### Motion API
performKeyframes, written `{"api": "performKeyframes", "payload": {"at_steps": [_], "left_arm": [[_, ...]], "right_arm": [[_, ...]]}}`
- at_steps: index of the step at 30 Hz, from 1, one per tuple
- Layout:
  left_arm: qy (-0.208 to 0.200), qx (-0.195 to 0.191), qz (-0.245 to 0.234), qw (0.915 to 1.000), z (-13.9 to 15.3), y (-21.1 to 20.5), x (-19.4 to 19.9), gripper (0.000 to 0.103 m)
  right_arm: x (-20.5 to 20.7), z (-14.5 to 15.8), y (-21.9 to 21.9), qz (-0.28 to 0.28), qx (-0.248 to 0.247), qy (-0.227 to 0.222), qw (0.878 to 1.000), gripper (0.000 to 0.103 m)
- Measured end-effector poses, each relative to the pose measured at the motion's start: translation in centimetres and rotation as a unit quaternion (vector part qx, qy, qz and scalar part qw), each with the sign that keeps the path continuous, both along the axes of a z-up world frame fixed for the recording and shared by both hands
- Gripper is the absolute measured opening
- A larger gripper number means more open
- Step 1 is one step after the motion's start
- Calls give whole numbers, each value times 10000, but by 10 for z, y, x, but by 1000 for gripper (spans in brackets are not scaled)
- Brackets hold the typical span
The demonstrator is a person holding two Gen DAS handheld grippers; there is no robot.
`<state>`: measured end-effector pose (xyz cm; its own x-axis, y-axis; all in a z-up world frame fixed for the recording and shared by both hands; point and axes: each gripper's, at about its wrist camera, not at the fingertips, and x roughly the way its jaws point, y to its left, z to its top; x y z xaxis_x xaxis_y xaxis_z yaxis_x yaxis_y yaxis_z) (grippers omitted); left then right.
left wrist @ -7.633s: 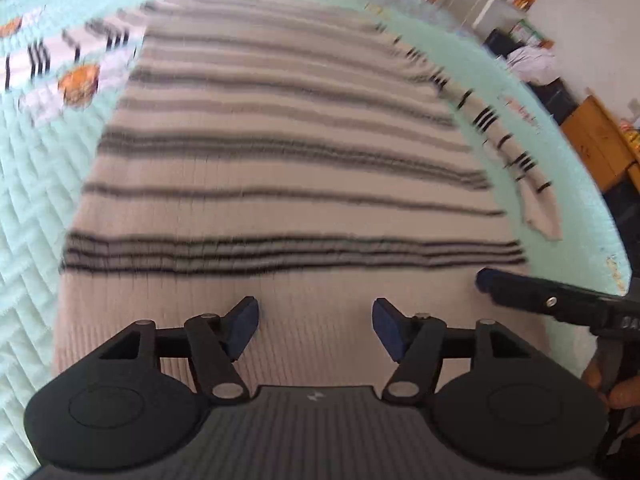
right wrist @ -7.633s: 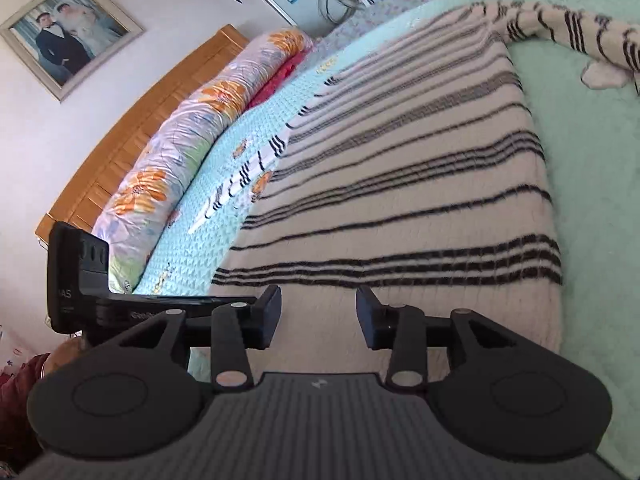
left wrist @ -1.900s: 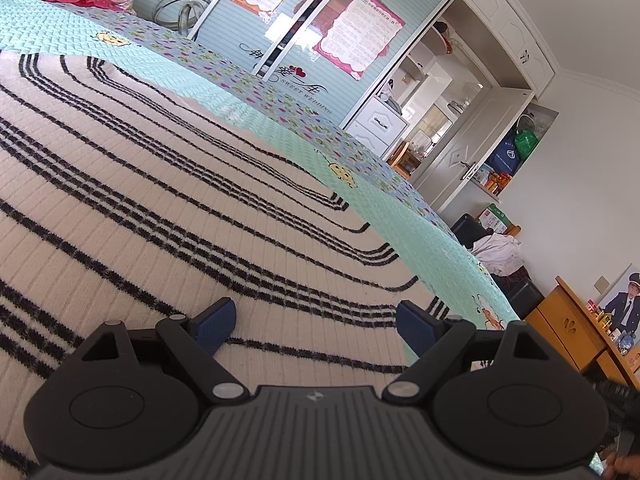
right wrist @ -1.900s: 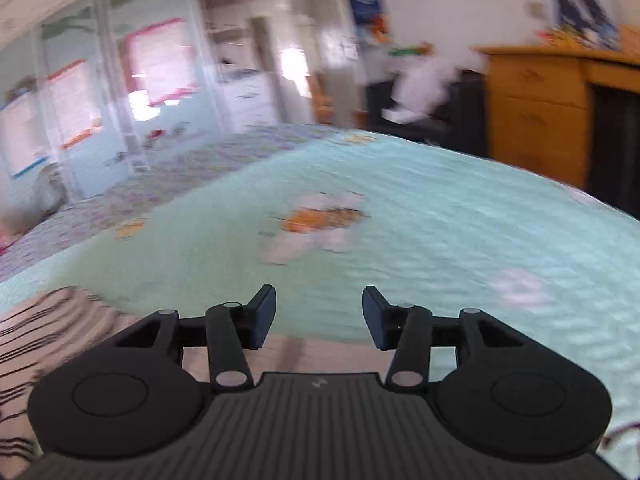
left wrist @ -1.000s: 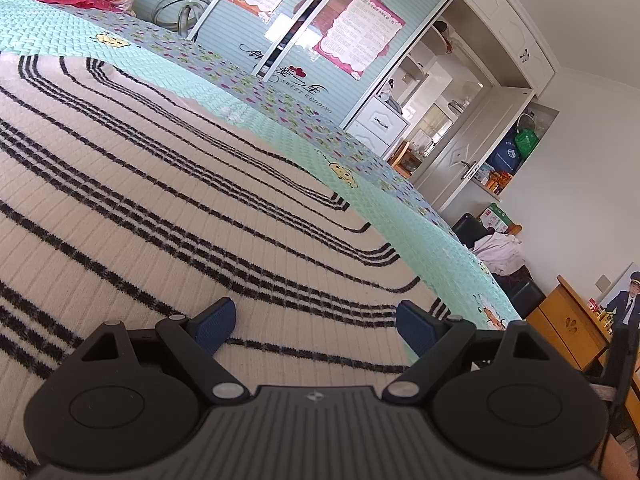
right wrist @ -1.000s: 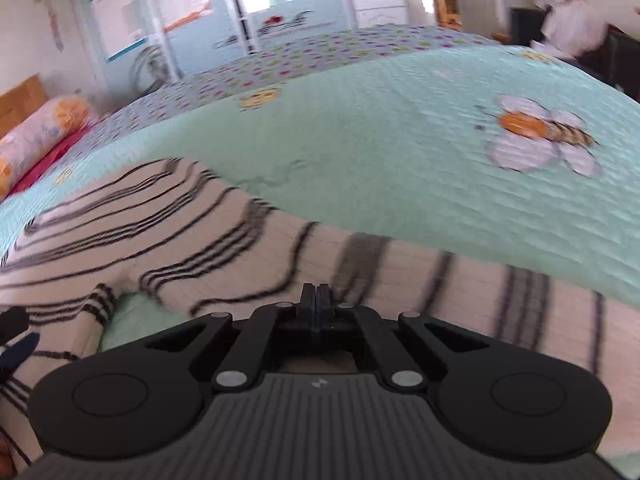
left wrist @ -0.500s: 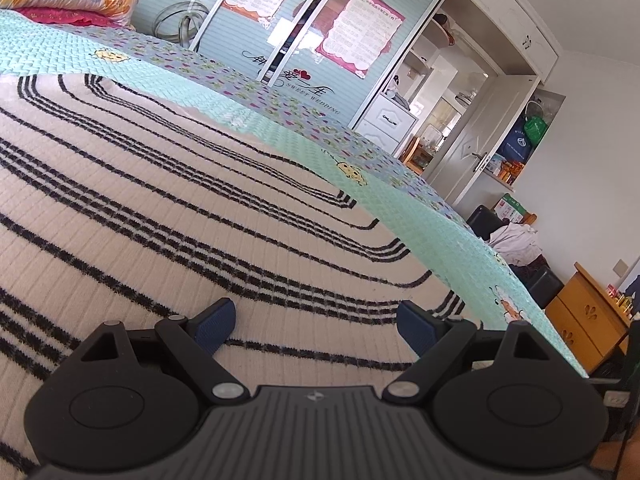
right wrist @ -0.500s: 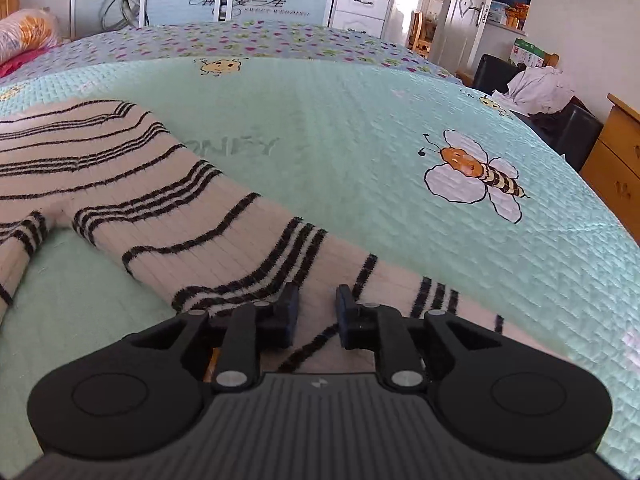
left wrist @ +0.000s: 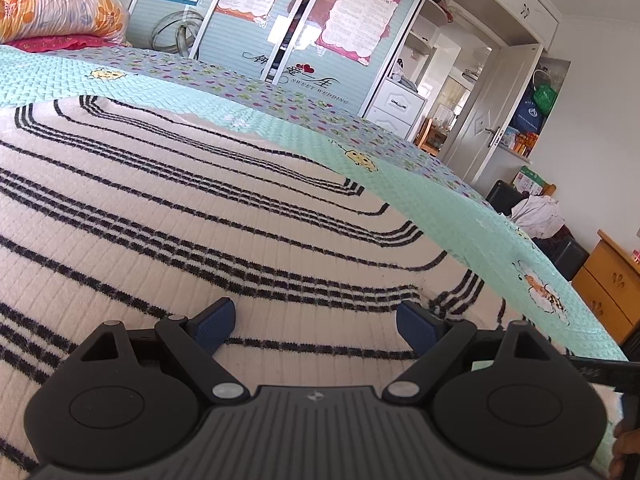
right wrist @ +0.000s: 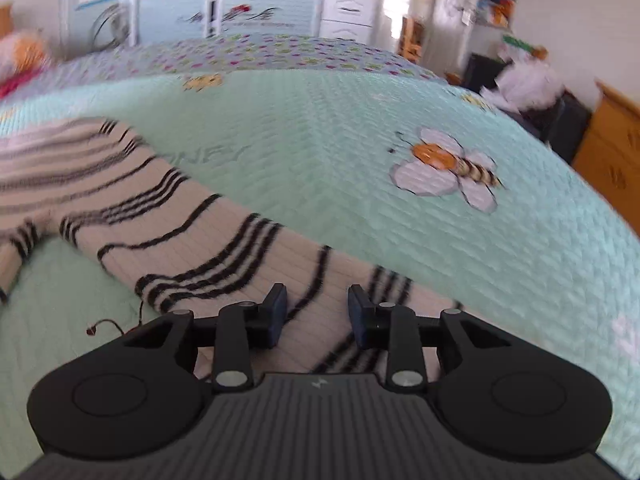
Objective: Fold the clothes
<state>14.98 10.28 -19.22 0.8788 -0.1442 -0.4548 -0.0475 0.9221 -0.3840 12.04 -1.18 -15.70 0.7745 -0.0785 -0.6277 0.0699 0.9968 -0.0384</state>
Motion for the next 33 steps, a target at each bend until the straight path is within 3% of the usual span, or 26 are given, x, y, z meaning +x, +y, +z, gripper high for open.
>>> {"api": "performKeyframes", "payload": {"at_steps": [2,4,7,9,12,14,18,21,25,30,33], "left_arm": [[4,13,4,10000,0,0,0,91],[13,33,7,10000,0,0,0,91],[71,121,8,9999,2,-3,1,91],[131,182,-6,9997,3,-6,2,91],[373,179,-113,9991,10,-5,5,94],[572,64,-144,9982,22,0,-3,91],[596,-664,-190,9958,40,32,-52,89],[678,-740,43,9949,43,65,-93,90],[623,-319,802,9943,49,117,-150,89],[331,-273,1680,9848,63,180,-201,90],[429,-400,1915,9797,59,213,-217,90]], "right_arm": [[-18,7,-16,-175,574,-255,9979,36],[-24,-5,-30,-291,852,-221,9957,41],[-32,-18,-48,-359,1274,-406,9904,36],[-37,-6,-42,-587,1150,-494,9904,35],[-41,-2,-37,-636,1162,-471,9901,44],[-43,-5,-36,-563,1243,-401,9898,61],[-51,-13,-43,-535,1603,-474,9845,60],[-67,4,-34,-694,1657,-577,9820,60],[-106,23,10,73,2355,-686,9694,60],[-133,20,106,1426,3069,21,9410,60],[-138,17,155,2016,3150,335,9268,60]]}}
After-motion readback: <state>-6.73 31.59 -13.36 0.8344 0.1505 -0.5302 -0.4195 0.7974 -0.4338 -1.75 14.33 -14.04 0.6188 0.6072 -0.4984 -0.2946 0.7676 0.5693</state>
